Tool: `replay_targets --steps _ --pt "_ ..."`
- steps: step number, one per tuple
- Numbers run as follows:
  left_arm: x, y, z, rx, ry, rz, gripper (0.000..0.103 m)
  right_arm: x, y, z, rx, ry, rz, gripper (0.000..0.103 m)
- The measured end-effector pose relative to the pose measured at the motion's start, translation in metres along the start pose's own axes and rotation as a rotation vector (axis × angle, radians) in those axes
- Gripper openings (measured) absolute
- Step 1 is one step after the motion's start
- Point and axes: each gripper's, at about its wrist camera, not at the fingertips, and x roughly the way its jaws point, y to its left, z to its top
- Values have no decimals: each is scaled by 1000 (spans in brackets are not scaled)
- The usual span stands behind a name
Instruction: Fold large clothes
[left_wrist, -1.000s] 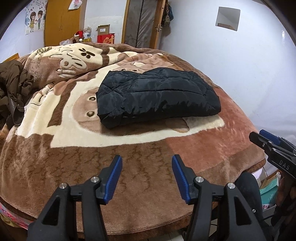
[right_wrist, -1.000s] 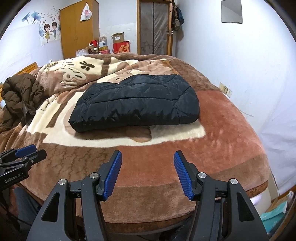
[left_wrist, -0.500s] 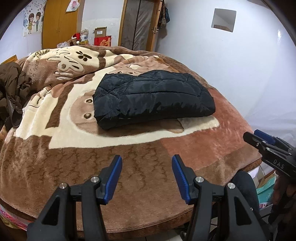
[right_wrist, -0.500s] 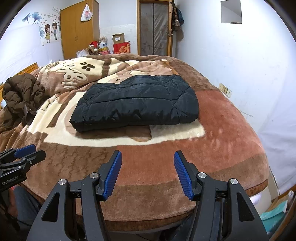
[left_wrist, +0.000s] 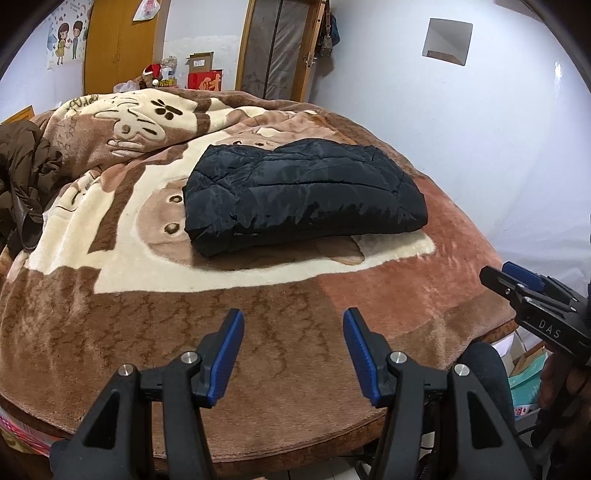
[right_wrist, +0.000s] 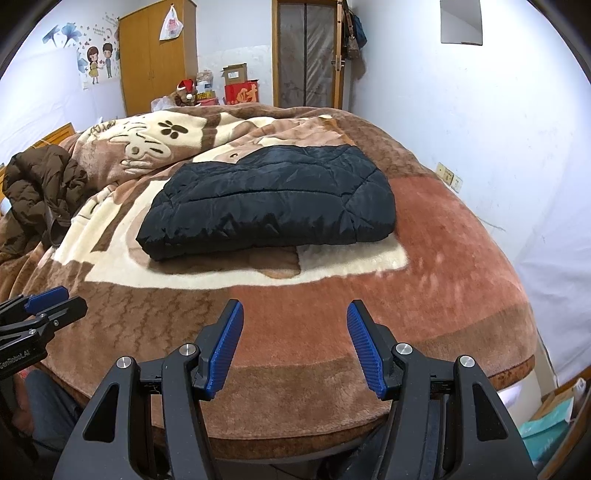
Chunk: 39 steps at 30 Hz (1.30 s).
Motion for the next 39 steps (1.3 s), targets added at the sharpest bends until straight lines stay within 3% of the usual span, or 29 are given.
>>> replay_targets --steps 39 --pt "6 5 -1 -26 14 -29 59 6 2 1 -6 9 -9 59"
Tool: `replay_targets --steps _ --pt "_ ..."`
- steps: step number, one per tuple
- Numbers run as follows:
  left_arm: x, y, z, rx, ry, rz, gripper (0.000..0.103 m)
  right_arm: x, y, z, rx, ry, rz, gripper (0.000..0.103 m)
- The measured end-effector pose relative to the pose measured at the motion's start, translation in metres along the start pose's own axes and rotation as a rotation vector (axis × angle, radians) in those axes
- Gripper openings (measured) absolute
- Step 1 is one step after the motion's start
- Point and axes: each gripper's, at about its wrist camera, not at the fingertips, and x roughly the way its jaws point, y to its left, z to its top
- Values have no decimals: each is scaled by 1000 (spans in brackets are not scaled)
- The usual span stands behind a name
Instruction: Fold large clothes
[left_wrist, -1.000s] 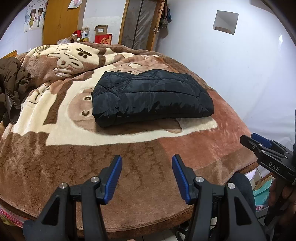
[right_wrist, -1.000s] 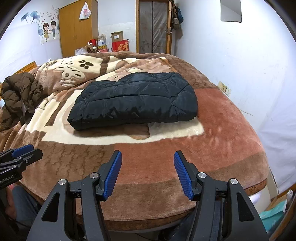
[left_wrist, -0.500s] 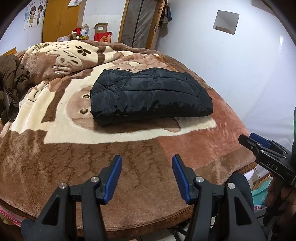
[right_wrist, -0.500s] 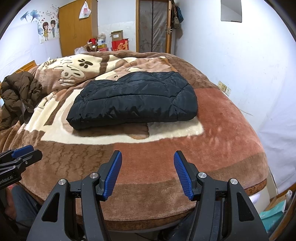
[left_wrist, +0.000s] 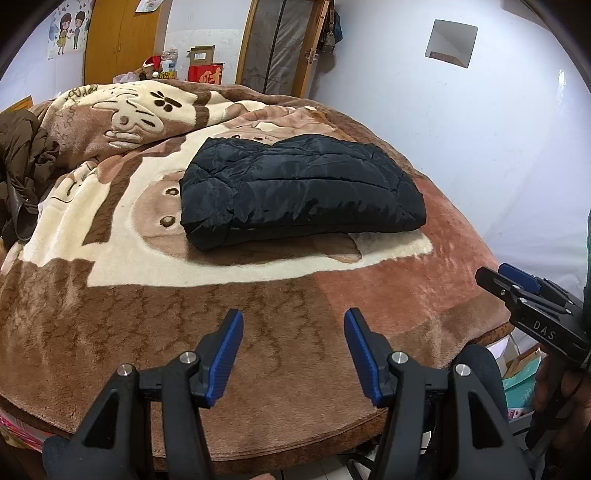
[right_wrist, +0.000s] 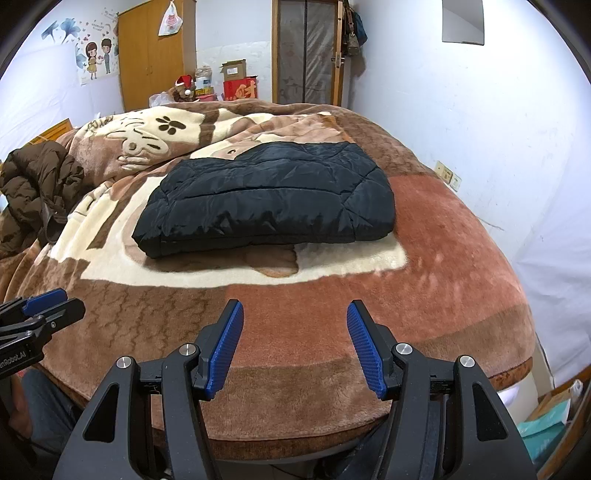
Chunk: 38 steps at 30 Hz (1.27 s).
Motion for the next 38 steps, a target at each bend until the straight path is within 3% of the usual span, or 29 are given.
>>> replay_targets --steps 38 --pt "4 -14 -1 45 8 47 61 3 -4 -1 -4 0 -3 59"
